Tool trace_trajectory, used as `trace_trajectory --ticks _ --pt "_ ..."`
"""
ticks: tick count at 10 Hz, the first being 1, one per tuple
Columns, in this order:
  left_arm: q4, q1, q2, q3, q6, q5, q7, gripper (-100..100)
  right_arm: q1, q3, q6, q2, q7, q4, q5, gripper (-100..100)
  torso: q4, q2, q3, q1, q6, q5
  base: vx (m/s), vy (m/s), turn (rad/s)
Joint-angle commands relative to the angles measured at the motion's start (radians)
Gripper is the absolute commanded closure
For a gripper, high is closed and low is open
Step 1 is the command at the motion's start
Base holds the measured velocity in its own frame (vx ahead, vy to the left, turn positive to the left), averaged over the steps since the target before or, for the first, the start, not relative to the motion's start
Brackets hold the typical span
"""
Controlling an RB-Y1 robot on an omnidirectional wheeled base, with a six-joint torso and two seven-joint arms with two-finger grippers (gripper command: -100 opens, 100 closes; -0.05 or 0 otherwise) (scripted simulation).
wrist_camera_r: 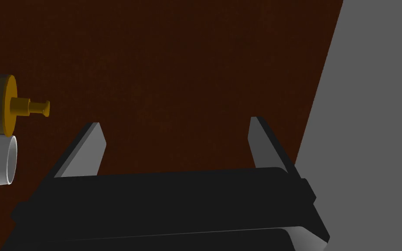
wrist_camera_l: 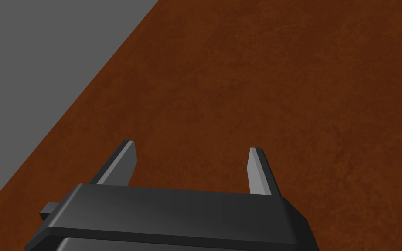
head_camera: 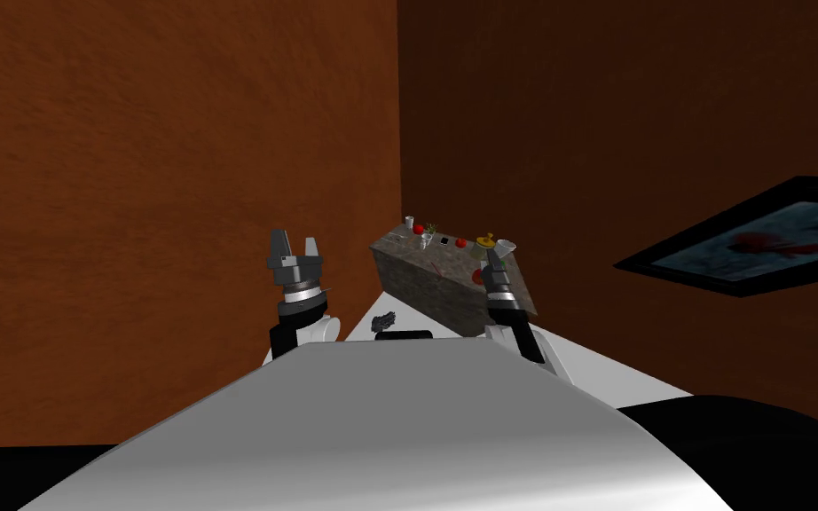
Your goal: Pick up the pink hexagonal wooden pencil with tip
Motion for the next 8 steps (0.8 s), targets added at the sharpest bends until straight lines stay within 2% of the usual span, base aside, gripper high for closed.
trace_trajectory --ticks 1,3,4,6,7,8 --pt "0.0 0.0 0.0 0.0 0.0 0.0 0.0 0 0.017 -0.005 0.017 -0.011 0.029 0.01 -0.002 -100 0.0 0.0 0.0 0.0 0.0 0.0 -0.011 0.024 0.049" --pt "0.0 0.0 0.0 0.0 0.0 0.0 0.0 0 0.04 -0.024 0.078 -0.047 0.096 0.048 -0.005 -100 0.0 0.0 0.0 0.0 0.0 0.0 -0.012 0.033 0.122" --pt "0.0 0.0 0.0 0.0 0.0 0.0 0.0 0 0.04 -0.024 0.089 -0.047 0.108 0.048 -0.005 -100 0.0 0.0 0.0 0.001 0.0 0.0 -0.009 0.03 0.042" --pt "0.0 0.0 0.0 0.0 0.0 0.0 0.0 0 0.064 -0.045 0.163 -0.084 0.176 0.087 -0.011 -100 0.0 0.0 0.0 0.0 0.0 0.0 -0.013 0.043 0.127" --pt "0.0 0.0 0.0 0.0 0.0 0.0 0.0 0 0.064 -0.045 0.167 -0.084 0.195 0.087 -0.011 -100 0.0 0.0 0.0 0.001 0.0 0.0 -0.007 0.036 0.039" --pt "0.0 0.0 0.0 0.0 0.0 0.0 0.0 0 0.076 -0.056 0.207 -0.104 0.226 0.107 -0.015 -100 0.0 0.0 0.0 0.001 0.0 0.0 -0.004 0.041 0.101"
